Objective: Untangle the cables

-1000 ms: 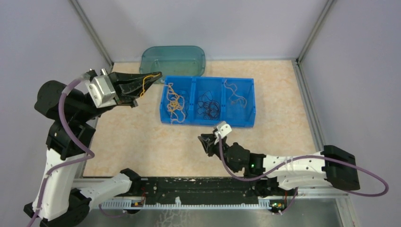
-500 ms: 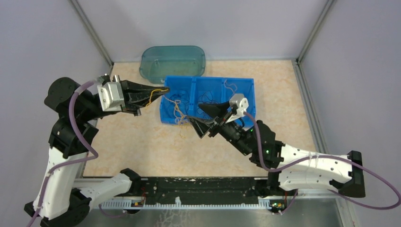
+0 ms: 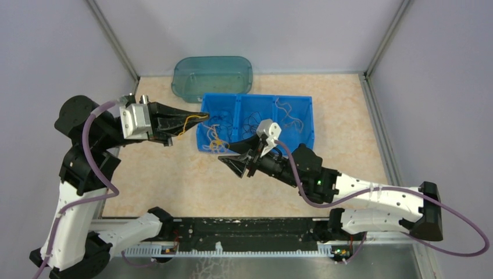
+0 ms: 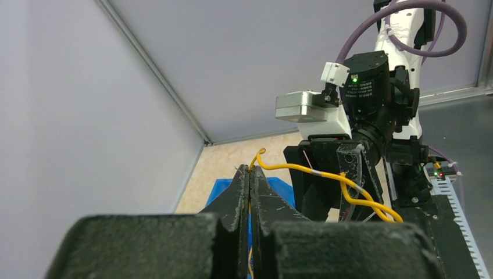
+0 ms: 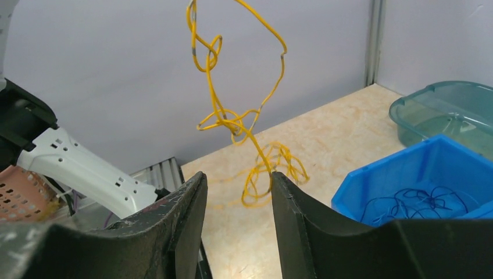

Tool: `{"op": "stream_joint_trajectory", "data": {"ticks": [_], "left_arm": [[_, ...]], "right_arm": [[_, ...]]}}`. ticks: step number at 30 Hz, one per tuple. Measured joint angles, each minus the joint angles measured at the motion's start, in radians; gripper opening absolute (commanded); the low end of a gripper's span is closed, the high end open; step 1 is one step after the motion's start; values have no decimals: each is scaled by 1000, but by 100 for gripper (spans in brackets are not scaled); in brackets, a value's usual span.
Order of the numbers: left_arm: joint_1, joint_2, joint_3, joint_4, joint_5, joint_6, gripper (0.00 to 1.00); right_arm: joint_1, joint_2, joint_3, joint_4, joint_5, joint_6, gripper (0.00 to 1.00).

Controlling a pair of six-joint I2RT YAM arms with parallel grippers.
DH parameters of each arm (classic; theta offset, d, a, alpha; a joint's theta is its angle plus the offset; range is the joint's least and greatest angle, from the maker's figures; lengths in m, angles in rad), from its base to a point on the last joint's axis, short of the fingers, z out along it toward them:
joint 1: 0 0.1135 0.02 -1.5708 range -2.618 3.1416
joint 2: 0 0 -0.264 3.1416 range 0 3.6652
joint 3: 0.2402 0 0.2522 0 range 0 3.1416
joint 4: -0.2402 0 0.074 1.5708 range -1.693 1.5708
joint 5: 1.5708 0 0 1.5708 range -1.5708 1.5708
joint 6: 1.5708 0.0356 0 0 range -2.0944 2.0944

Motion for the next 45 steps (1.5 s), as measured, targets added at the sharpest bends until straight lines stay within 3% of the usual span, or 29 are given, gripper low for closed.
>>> {"op": "stream_joint_trajectory", "data": {"ticks": [17,22,34,40,45], "left_arm": [[0,0,1,0,34,-23,0],[0,1,1,0,43,-29,0],[0,5,1,0,49,-31,0],[0,5,1,-5,56,-29,0],[0,5,0,-19,72,-26,0]], "right_arm": [[-28,-58,-21,-84,134,-13,48],[-32,-74,-23,-94,166,-29,63],[-33,-40,-2,-132,236,-67,69],[-33,-80,-2,-119,185,-84,73],[-33,-133,42,-129,45,-89,65]]}}
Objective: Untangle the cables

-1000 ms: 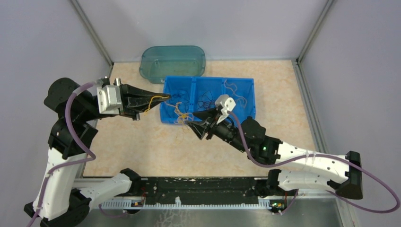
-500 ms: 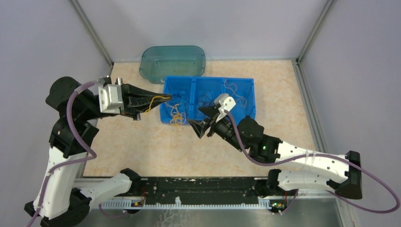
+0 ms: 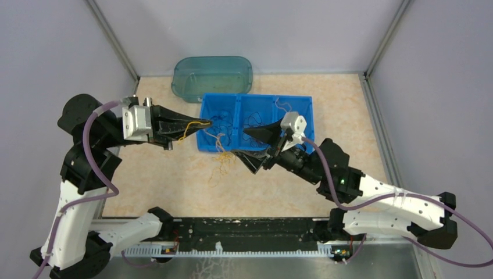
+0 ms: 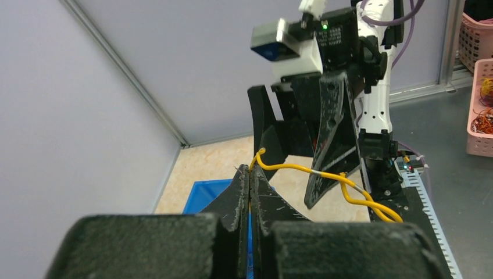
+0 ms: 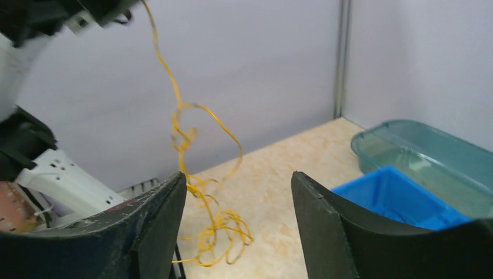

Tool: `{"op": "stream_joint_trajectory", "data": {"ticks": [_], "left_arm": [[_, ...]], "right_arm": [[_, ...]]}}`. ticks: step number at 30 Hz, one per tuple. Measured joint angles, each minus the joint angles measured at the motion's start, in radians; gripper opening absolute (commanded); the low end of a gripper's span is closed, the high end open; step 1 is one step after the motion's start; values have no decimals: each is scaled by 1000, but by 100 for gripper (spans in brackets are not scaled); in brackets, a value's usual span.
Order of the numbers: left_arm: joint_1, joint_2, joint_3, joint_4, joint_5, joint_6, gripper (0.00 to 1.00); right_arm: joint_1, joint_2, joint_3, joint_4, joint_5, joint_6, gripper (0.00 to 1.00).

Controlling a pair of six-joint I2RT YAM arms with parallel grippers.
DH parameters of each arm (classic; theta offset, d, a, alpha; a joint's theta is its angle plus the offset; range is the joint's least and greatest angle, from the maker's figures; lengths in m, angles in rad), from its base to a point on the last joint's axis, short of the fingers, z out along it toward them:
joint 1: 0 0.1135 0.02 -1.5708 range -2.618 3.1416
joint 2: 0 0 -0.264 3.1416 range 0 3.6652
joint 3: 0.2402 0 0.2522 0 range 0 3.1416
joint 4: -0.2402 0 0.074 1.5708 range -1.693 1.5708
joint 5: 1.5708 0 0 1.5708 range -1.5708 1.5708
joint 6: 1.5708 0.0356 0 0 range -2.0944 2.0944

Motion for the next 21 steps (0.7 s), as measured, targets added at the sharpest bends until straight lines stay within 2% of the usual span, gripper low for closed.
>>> {"op": "stream_joint_trajectory", "data": {"ticks": [4,17,21], "left_arm": [[0,0,0,-3,19,-5,0],[0,0,0,-2,71,-54,0],[0,0,0,-1,88,-74,0]], "right_arm": [[0,8,76,0,-72,-1,62],[0,157,143,-23,-79,-66,67],[0,193,154,-14,-102,-77,65]]}}
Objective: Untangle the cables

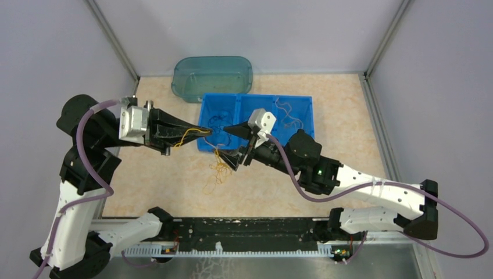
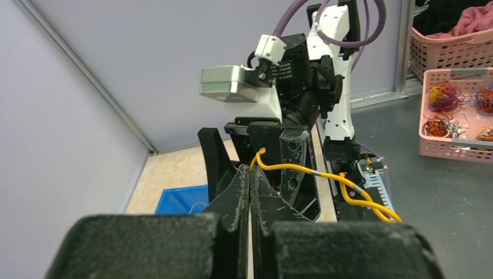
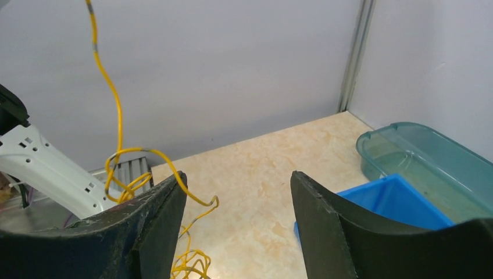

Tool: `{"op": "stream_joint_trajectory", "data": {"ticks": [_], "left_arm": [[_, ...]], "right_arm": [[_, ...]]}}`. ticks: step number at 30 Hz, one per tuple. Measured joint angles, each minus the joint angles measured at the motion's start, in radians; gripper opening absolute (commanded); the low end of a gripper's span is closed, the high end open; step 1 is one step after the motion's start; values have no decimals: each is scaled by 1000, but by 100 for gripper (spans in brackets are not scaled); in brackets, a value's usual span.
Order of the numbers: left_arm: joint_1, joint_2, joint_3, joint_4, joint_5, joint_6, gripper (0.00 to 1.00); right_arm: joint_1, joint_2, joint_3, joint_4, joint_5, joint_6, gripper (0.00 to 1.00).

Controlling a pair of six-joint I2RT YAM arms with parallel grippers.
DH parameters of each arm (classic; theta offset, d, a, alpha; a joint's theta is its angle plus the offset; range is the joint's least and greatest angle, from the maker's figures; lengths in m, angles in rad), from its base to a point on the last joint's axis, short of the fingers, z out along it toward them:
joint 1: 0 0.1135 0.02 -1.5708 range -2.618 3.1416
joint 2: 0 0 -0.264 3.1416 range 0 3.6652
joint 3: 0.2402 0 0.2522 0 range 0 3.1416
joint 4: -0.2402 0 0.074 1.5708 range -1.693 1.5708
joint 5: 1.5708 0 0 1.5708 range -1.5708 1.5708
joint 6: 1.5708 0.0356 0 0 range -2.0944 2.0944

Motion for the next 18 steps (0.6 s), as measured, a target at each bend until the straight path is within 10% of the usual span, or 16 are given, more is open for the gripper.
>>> {"op": "stream_joint_trajectory", "data": {"ticks": [9,18], "left_arm": [[0,6,5,4,55,-58,0],[0,11,42,-66,11,14,0]], "right_arm": [[0,36,4,63,-17,-15,7],[-2,-140,-167,166,154,-12,0]]}}
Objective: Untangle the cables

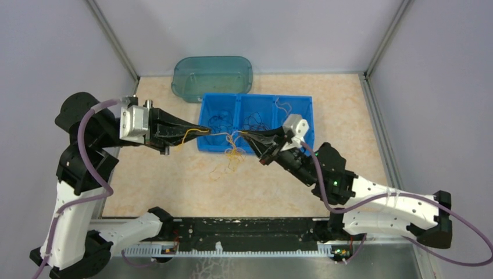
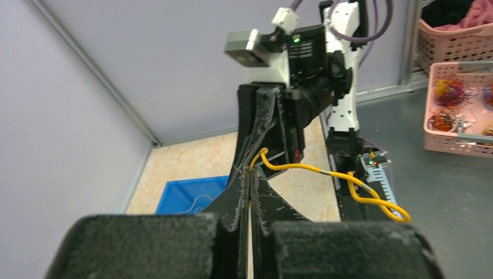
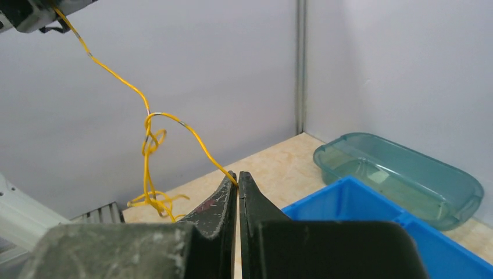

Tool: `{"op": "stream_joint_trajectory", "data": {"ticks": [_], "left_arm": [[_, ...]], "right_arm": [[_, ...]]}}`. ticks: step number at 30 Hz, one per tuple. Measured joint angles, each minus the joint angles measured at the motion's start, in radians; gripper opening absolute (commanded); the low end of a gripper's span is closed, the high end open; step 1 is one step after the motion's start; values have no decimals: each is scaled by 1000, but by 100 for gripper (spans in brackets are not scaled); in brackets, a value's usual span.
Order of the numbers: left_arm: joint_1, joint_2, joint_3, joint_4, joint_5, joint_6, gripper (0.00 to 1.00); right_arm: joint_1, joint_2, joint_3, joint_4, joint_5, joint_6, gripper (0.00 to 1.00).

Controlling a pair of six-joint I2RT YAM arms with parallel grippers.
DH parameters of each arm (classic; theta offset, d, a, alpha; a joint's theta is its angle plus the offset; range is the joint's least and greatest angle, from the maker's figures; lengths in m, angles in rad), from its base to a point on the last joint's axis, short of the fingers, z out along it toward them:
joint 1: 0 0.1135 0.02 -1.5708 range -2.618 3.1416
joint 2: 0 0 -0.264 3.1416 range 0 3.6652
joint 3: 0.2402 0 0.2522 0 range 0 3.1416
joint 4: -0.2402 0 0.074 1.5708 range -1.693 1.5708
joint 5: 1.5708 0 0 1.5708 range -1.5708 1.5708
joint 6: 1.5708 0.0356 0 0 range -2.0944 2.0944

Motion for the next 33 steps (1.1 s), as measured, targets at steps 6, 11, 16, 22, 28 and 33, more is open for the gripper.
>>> {"op": "stream_joint_trajectory", "data": {"ticks": [6,11,16,22,28,33], "left_arm": [[0,-2,16,-45,-131,121,0],[0,-5,14,-55,-274,219,0],[0,-19,-3,-36,-420,292,0],[-2,-20,-34,1,-569,360,0],[0,-24,-39,58,-679,412,0],[3,-40,-24,82,-664,401,1]], "right_arm": [[0,-154,-105,35,84,21,0],[0,-203,-129,33,109,47,0],[0,-210,-151,22,116,71,0],[0,-218,-165,-10,124,94,0],[0,-267,-200,-57,170,113,0],[0,-281,-209,-92,193,117,9]]}}
